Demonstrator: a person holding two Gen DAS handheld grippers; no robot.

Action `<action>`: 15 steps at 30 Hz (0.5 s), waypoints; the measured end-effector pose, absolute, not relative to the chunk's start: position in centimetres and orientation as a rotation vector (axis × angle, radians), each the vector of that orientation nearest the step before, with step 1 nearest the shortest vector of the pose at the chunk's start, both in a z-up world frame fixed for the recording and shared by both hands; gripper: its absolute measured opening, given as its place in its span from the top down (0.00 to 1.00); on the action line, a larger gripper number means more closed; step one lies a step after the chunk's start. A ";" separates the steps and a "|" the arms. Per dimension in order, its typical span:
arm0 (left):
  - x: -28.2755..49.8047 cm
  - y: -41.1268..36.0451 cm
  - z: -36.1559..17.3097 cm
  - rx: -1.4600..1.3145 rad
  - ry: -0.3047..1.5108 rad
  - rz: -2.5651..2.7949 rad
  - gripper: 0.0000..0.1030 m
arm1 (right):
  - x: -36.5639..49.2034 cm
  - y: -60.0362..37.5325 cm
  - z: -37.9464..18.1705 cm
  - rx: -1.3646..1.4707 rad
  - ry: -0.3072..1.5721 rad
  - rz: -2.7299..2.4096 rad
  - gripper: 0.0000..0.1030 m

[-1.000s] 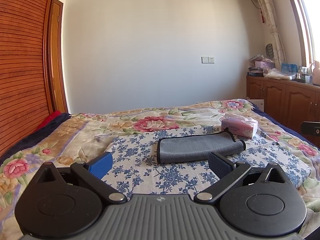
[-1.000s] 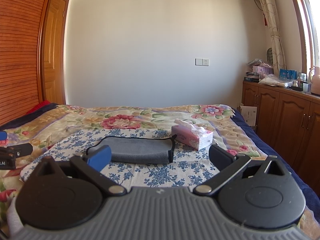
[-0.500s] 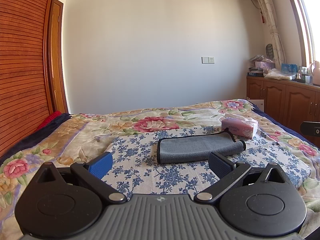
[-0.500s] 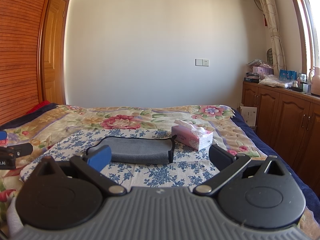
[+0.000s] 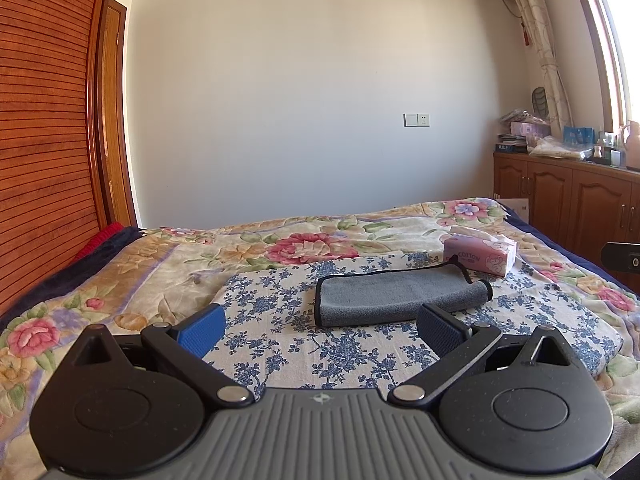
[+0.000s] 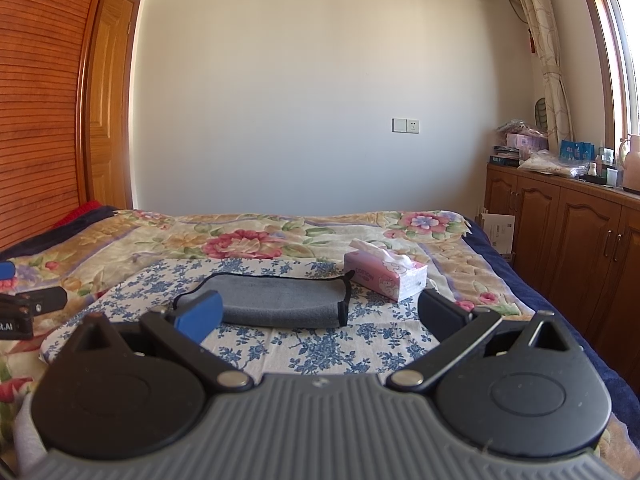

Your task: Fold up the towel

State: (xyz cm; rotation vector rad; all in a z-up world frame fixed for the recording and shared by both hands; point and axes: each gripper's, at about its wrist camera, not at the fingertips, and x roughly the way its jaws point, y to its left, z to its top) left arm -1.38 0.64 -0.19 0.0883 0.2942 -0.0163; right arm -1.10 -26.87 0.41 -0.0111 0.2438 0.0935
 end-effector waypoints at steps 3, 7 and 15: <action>-1.4 0.6 -0.2 0.088 0.294 -0.017 0.00 | -1.1 -26.8 0.4 -0.012 0.244 0.094 0.00; -1.4 0.6 -0.2 0.089 0.294 -0.016 0.00 | -1.1 -26.8 0.4 -0.011 0.244 0.093 0.00; -1.4 0.6 -0.2 0.089 0.295 -0.017 0.00 | -1.1 -26.8 0.4 -0.012 0.244 0.094 0.00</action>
